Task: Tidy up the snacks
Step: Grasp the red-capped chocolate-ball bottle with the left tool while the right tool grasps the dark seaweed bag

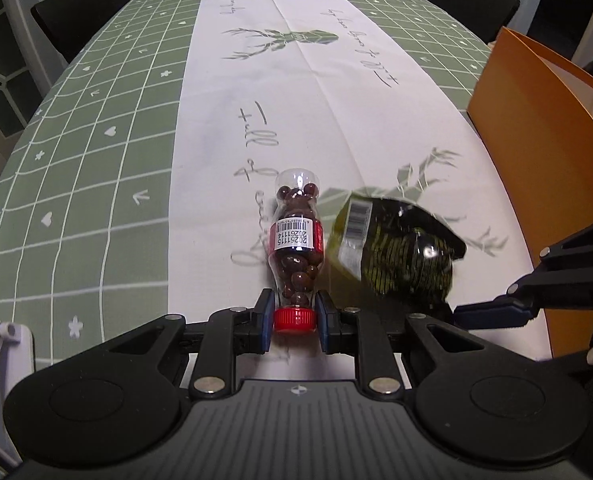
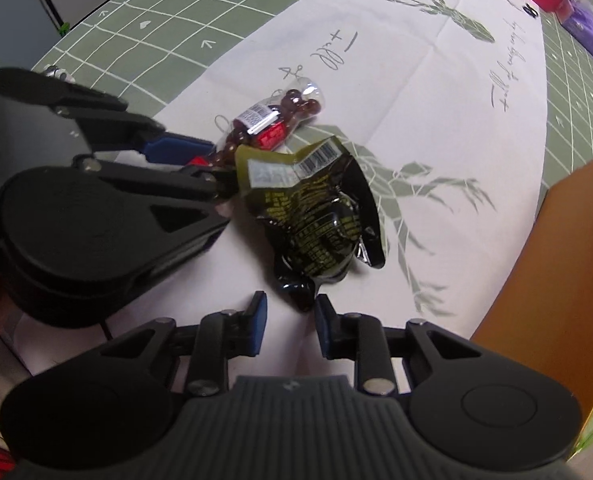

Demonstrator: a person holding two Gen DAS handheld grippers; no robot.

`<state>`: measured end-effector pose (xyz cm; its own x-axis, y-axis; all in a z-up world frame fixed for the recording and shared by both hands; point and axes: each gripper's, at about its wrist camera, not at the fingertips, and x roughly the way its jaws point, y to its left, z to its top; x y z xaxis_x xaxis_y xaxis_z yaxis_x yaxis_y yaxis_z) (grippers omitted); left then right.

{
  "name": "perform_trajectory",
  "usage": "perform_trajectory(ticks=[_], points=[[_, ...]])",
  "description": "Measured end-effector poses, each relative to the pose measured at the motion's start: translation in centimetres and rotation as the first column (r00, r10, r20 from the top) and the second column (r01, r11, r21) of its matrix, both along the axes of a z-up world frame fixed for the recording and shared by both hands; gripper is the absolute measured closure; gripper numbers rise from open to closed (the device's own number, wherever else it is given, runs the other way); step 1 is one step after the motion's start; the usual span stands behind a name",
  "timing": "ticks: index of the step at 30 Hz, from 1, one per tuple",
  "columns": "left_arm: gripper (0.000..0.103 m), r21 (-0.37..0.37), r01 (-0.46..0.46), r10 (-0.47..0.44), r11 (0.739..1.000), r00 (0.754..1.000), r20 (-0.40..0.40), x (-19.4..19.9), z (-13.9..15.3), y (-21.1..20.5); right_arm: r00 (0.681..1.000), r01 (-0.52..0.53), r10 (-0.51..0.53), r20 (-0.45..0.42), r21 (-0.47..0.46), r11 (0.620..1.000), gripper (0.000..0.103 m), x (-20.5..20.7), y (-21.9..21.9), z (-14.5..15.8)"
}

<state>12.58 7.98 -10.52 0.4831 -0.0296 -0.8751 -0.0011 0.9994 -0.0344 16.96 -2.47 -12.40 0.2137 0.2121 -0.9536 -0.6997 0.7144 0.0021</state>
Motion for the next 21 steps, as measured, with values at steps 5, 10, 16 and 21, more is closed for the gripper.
perform_trajectory(ticks=[5,10,16,21], points=[[0.079,0.008,0.012,-0.012,1.0,1.0,0.008,-1.7,0.0,0.3,0.998,0.043,-0.047,0.046,0.1,0.994,0.079,-2.5,-1.1,-0.2],[0.079,-0.034,0.0,0.002,0.999,0.998,0.069,-2.7,-0.2,1.2,0.986,0.048,-0.074,0.15,0.172,0.984,0.068,-4.3,-1.9,-0.2],[0.036,-0.125,-0.012,0.034,0.992,0.984,0.177,-2.8,0.8,2.2,0.938,0.03,-0.108,0.329,0.234,0.972,0.045,-5.1,-2.8,0.7],[0.036,-0.129,-0.028,0.05,0.991,0.984,0.171,-1.6,0.5,2.3,0.897,0.034,-0.14,0.419,0.252,0.967,0.039,-4.7,-2.1,0.6]])
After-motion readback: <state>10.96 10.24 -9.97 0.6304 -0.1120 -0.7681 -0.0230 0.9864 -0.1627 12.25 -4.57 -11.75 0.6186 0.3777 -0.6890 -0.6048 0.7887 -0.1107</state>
